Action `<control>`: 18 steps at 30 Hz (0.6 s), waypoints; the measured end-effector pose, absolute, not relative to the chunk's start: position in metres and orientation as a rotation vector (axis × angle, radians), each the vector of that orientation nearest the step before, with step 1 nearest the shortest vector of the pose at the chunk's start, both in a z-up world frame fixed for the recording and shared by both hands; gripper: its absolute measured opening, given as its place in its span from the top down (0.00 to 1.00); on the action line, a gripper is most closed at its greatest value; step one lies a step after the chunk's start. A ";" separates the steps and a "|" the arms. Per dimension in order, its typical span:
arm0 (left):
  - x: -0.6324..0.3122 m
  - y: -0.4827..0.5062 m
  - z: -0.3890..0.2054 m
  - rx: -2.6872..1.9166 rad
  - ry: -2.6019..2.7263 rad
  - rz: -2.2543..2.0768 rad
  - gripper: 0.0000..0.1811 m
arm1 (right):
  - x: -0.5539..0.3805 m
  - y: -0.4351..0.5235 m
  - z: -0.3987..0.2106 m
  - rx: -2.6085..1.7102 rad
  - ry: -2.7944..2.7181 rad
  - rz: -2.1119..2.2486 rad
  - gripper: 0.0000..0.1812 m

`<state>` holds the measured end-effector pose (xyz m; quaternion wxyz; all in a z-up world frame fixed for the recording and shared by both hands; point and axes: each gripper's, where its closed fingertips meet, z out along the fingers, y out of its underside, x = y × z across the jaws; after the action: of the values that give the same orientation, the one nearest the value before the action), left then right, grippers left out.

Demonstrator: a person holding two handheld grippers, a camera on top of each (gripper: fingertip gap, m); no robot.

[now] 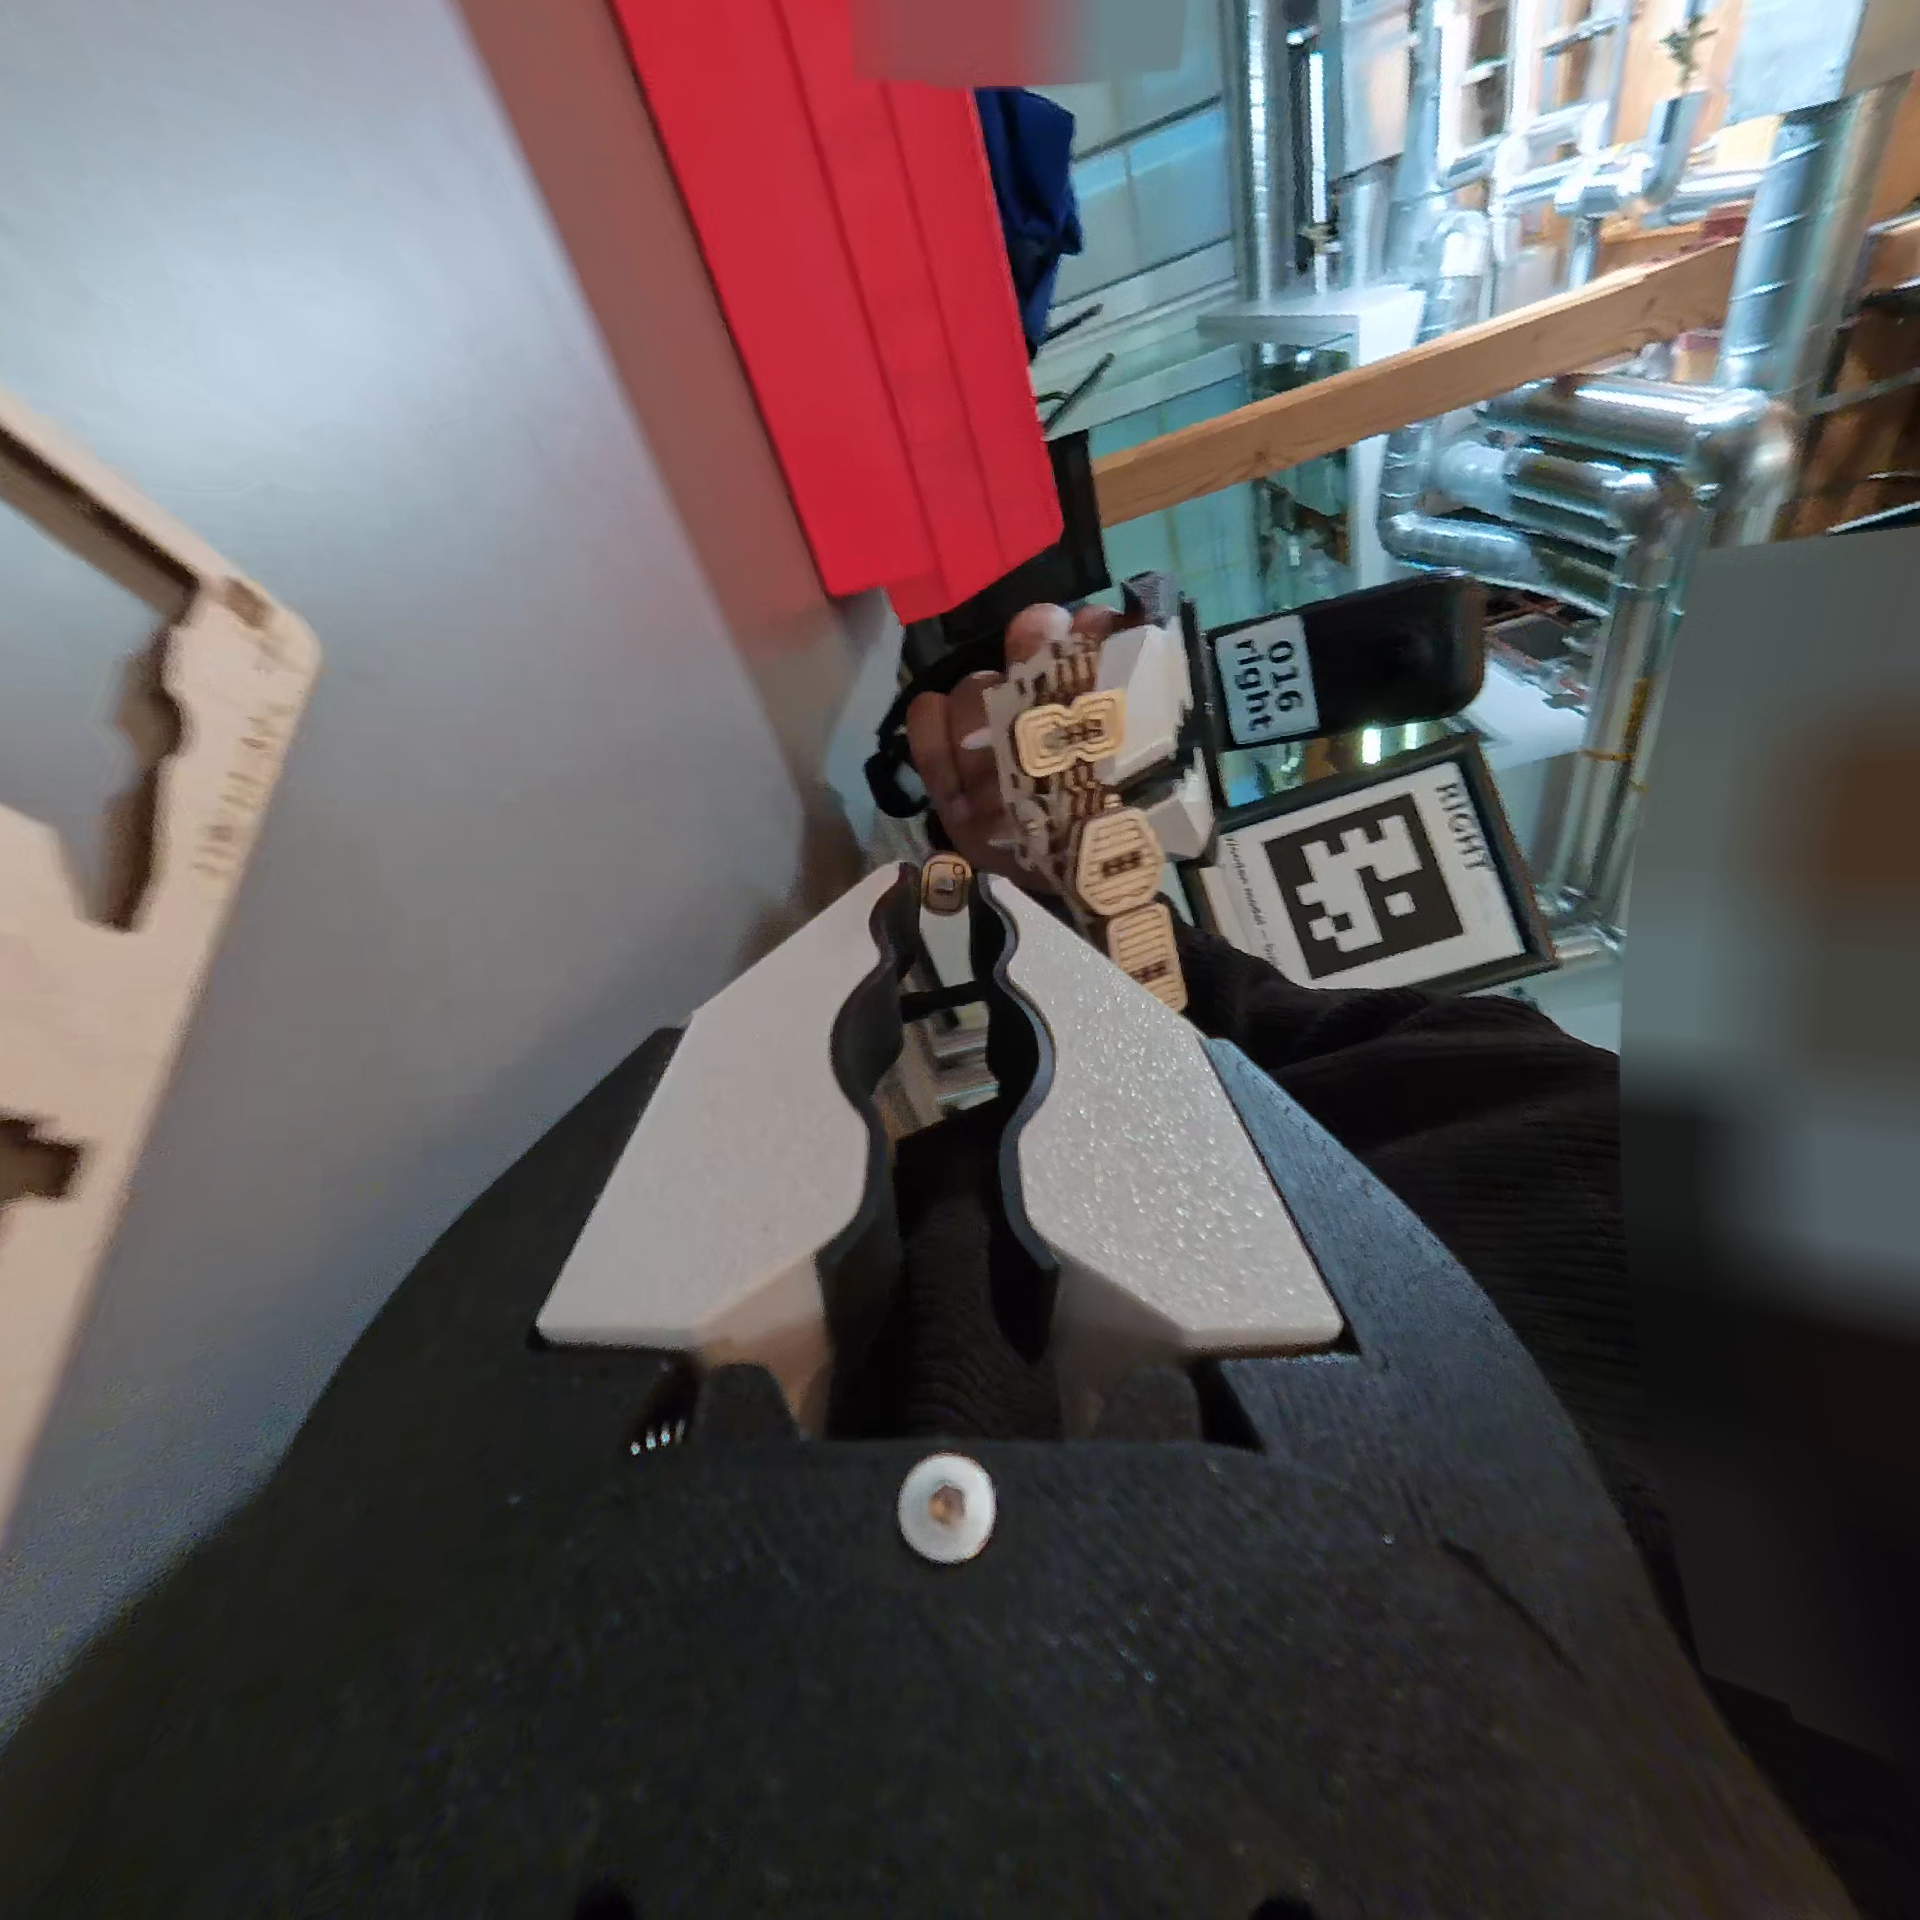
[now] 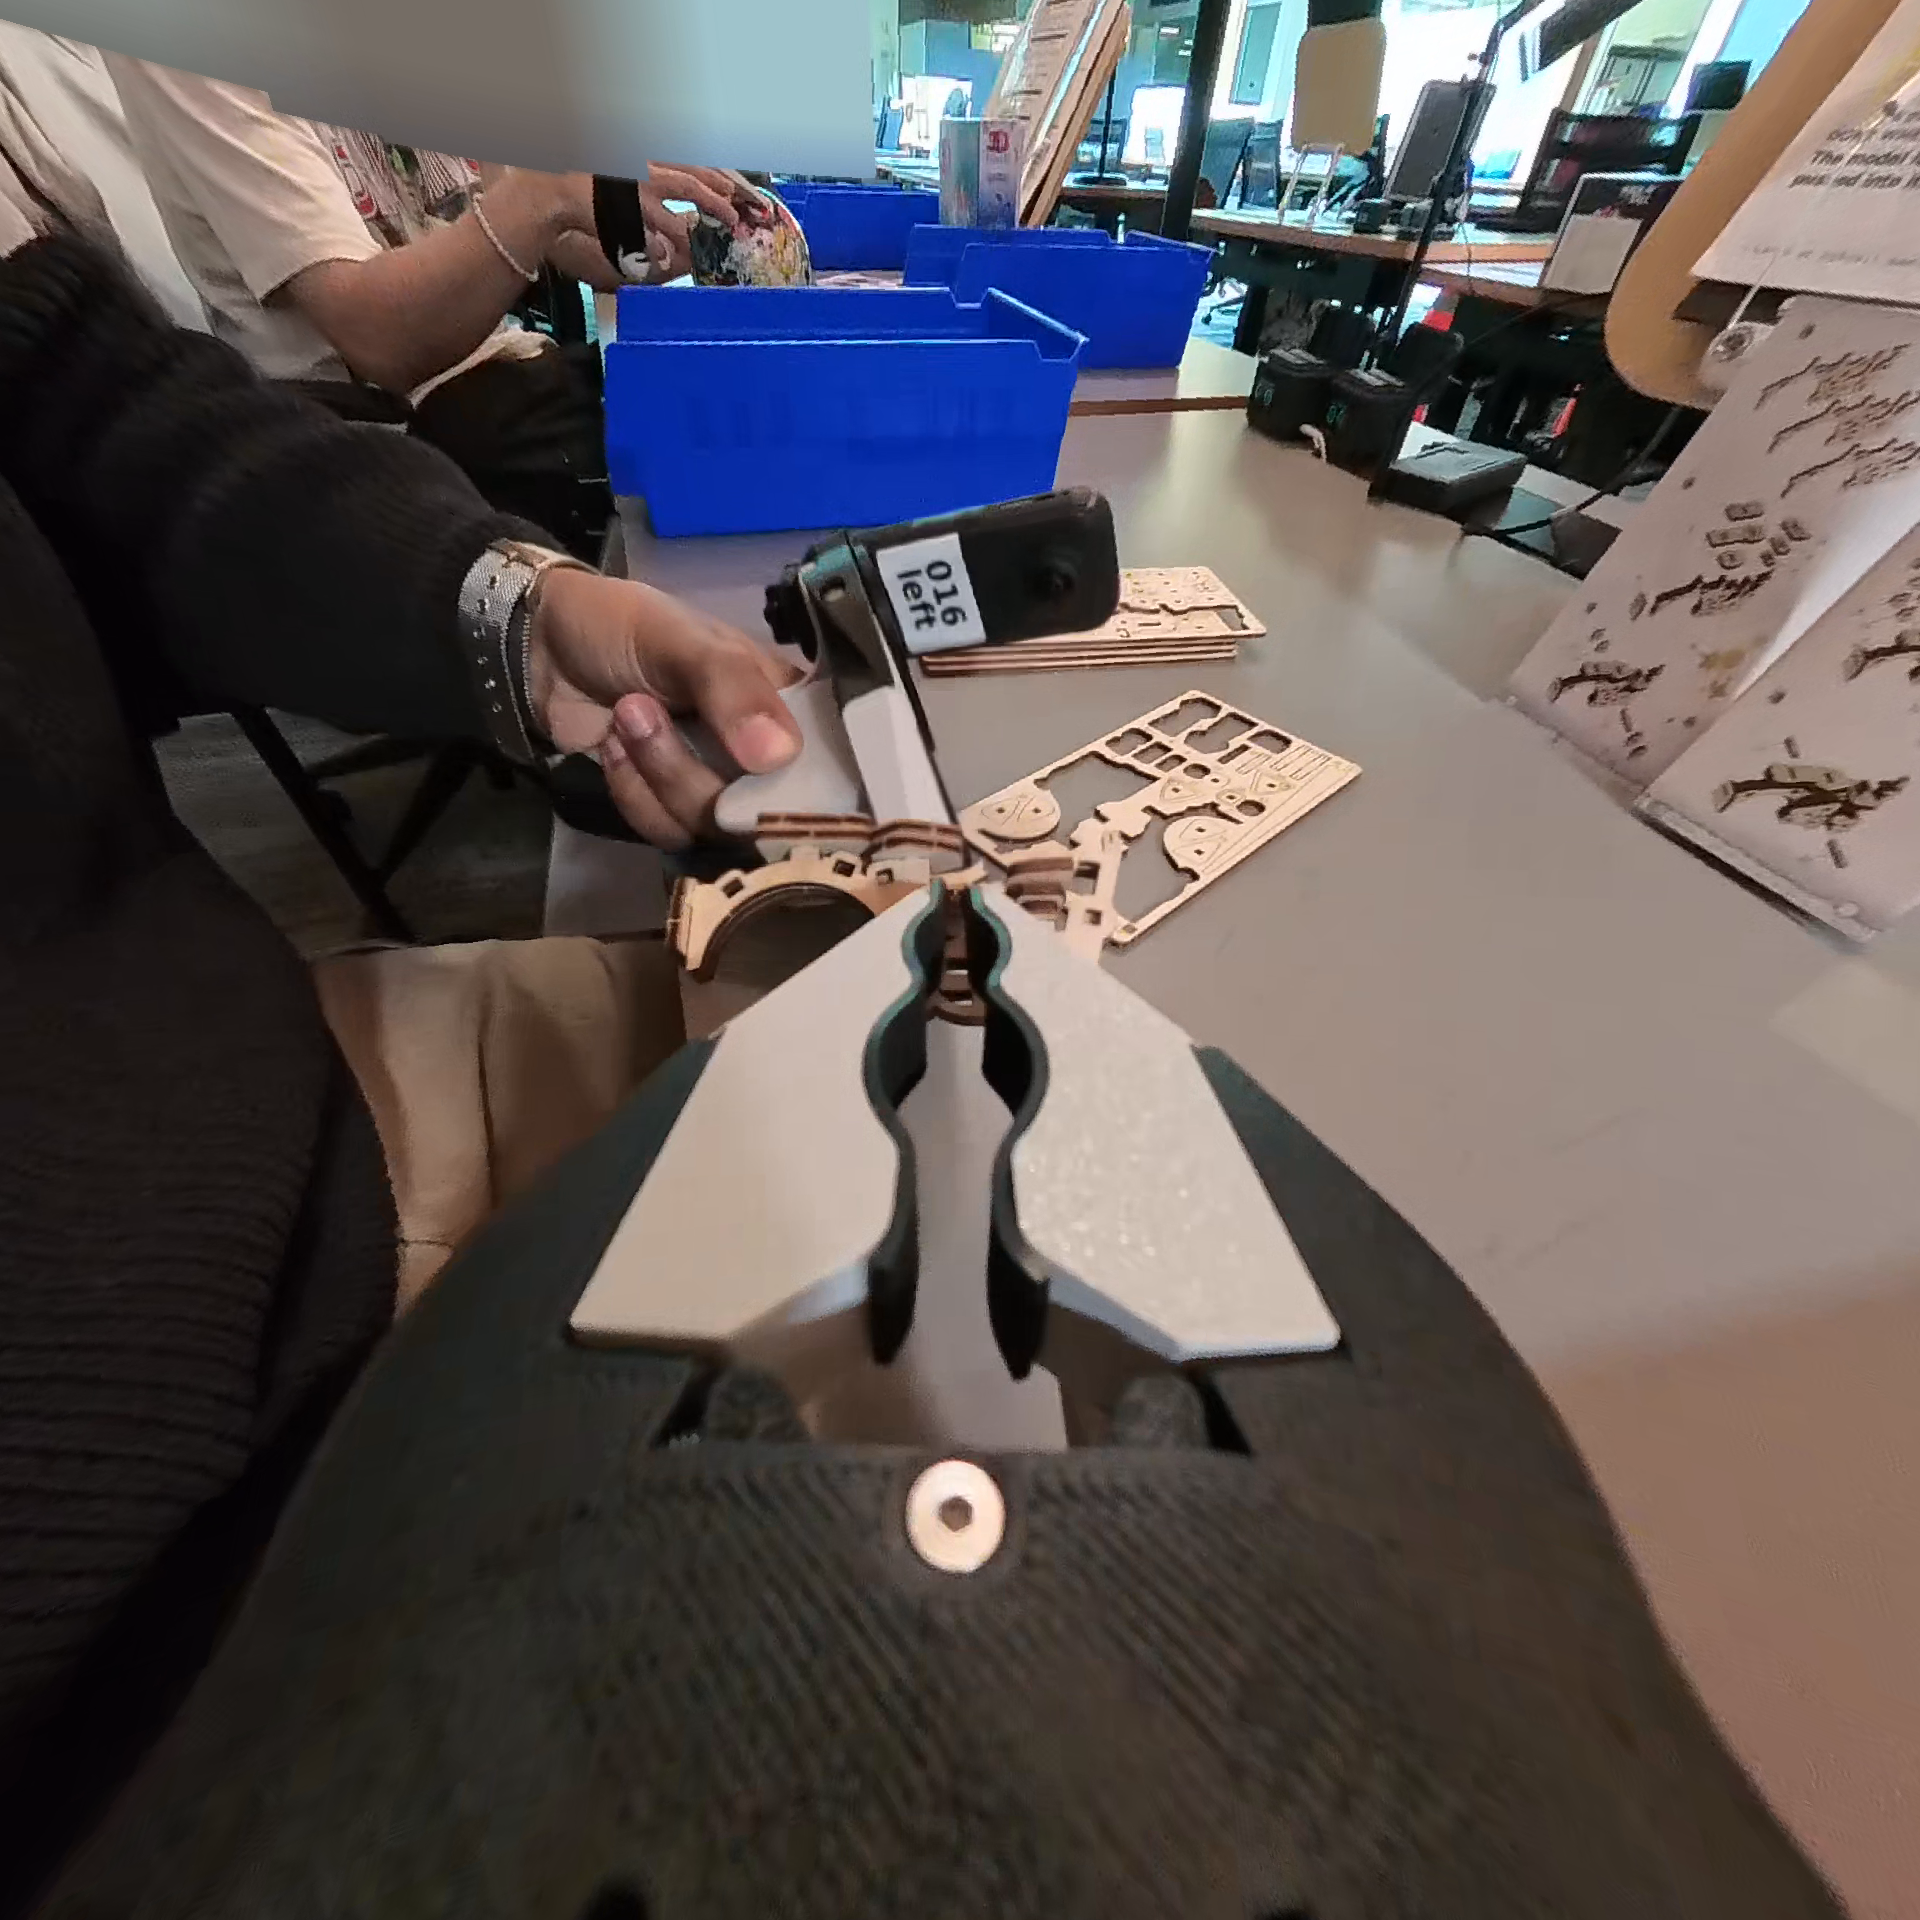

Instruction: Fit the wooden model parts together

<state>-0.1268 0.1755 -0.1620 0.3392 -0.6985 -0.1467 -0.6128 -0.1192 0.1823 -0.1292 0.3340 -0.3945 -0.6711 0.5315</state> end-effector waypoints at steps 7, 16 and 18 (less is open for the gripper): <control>-0.118 0.175 -0.150 -1.754 -0.364 -1.642 0.95 | -0.119 0.180 -0.134 -1.031 -1.774 1.370 0.99; -0.121 0.175 -0.160 -1.815 -0.368 -1.583 0.95 | -0.119 0.183 -0.164 -1.155 -1.892 1.286 0.99; -0.121 0.175 -0.166 -1.857 -0.377 -1.559 0.95 | -0.119 0.183 -0.172 -1.178 -1.934 1.244 0.99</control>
<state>-0.1208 0.1753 -0.1665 0.3373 -0.7125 -0.1447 -0.5980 -0.1188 0.1826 -0.1718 0.2751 -0.4384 -0.7196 0.4630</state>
